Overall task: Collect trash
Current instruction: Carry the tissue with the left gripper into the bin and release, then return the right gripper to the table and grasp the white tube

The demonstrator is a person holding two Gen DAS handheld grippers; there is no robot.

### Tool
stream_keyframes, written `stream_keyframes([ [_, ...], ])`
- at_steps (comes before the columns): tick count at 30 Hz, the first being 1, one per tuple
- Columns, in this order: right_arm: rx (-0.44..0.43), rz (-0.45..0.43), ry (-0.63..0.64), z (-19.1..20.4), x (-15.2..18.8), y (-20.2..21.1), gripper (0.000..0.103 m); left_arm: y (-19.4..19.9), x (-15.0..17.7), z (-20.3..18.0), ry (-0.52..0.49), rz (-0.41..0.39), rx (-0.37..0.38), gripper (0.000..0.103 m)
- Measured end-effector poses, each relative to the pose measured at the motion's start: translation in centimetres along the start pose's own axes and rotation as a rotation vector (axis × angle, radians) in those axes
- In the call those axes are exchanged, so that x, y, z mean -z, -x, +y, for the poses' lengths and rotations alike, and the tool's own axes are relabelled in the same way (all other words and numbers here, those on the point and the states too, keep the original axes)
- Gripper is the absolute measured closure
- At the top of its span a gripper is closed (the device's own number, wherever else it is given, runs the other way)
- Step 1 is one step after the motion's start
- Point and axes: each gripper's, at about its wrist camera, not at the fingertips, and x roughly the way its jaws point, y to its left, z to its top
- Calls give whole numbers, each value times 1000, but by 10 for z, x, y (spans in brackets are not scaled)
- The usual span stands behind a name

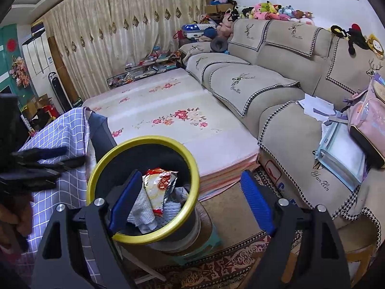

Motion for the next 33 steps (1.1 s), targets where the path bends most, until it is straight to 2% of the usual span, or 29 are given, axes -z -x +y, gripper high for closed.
stream_keyframes([
  [4, -28, 14, 32, 19, 0, -6, 23, 63, 19, 51, 78, -79, -74, 16],
  [9, -106, 26, 111, 66, -6, -15, 23, 146, 69, 134, 233, -161, -231, 13],
  [15, -274, 50, 261, 168, -14, -26, 23, 222, 141, 230, 419, -233, -460, 12],
  [22, -493, 105, 466, 302, -6, -41, 23, 264, 209, 324, 575, -263, -656, 12],
  [25, -549, 117, 561, 357, 0, -49, 23, 267, 233, 350, 609, -269, -684, 12],
  [28, -585, 113, 635, 403, 3, -60, 23, 263, 253, 365, 646, -284, -651, 12],
  [33, -598, 105, 736, 454, 5, -87, 23, 257, 253, 363, 639, -294, -612, 12],
])
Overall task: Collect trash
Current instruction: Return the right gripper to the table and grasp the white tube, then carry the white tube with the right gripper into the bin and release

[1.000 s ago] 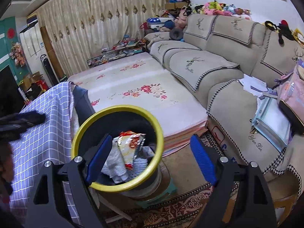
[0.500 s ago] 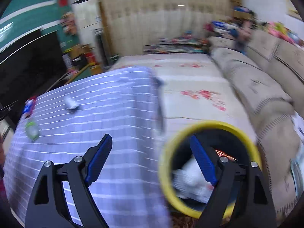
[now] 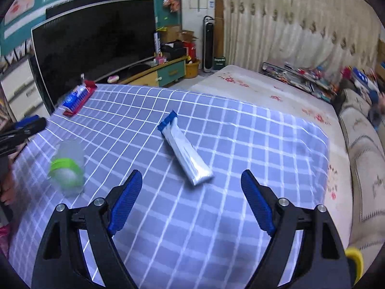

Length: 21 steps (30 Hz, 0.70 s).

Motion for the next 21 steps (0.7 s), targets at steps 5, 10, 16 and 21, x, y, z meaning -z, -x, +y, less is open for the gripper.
stream_keyframes([
  [5, -4, 79, 29, 4, -18, -51, 24, 9, 3, -15, 1, 0, 16, 12],
  [10, 22, 118, 44, 8, -25, -78, 35, 7, 6, -18, 11, 20, 43, 12],
  [16, 37, 138, -21, 2, -25, -82, 73, 8, 10, -23, -2, 18, 54, 12],
  [21, 14, 123, -95, -8, -18, -59, 89, 11, 11, -24, -1, 10, 62, 12],
])
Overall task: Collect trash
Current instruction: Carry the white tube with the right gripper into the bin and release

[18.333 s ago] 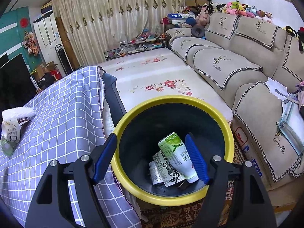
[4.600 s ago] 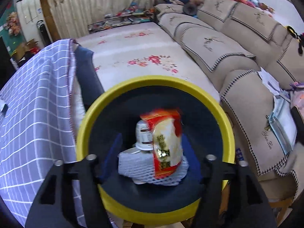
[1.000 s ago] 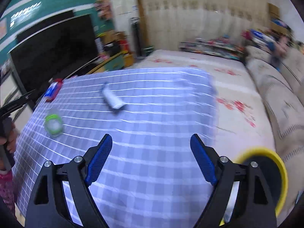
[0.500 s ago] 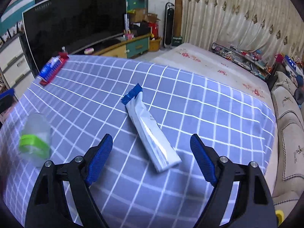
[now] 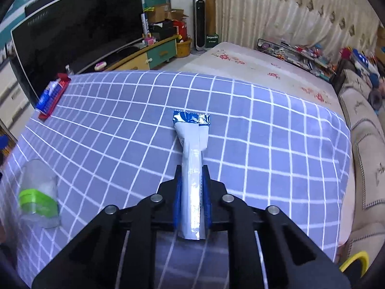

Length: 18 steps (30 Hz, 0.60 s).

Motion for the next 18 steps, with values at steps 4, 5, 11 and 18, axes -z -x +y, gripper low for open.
stream_keyframes([
  [4, -24, -42, -29, -1, 14, 36, 89, 2, 0, -1, -3, -4, 9, 12],
  [5, -29, -56, -36, -2, 19, 48, 89, 3, 0, -2, -3, -4, 11, 12],
  [11, -4, -132, -88, -19, 64, 118, 89, 6, 1, -7, -23, -17, 26, 12],
  [18, 152, -161, -265, -88, 141, 181, 87, 4, 3, -14, -44, -11, 34, 12],
])
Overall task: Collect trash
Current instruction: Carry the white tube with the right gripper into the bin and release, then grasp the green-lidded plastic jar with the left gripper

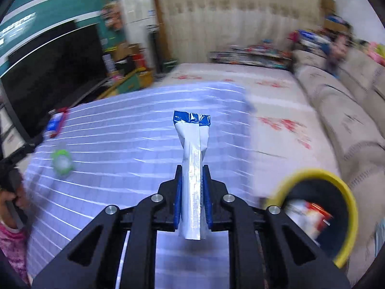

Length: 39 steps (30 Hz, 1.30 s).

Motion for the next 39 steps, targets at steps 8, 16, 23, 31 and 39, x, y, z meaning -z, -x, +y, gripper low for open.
stream_keyframes([
  [8, 234, 87, -223, -122, 56, 11, 87, -2, 1, -4, -20, -2, 2, 12],
  [16, 305, 146, -277, -157, 76, -12, 81, -5, 2, -6, -32, 6, 11, 12],
  [23, 358, 105, -329, -160, 78, -8, 38, -5, 2, -8, -40, 11, 22, 12],
  [31, 309, 41, -322, -139, 80, 11, 33, -9, 5, -29, -139, 43, 84, 12],
  [39, 265, 25, -328, -134, 82, 16, 32, -23, 3, -50, -321, 147, 134, 12],
])
